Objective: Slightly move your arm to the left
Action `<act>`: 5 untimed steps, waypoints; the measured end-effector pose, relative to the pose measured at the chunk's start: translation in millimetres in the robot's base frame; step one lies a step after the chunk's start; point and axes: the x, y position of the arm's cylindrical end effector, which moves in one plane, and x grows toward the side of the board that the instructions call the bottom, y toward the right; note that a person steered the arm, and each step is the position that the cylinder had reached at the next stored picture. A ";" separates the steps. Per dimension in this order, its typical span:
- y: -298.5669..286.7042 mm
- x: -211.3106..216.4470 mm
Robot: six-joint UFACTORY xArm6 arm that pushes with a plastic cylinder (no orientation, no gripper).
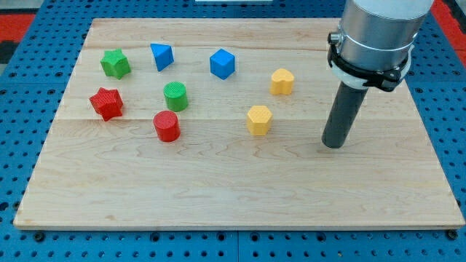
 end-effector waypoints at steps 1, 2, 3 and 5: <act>-0.1 0.0; -18.3 0.0; -24.2 0.0; -28.5 0.0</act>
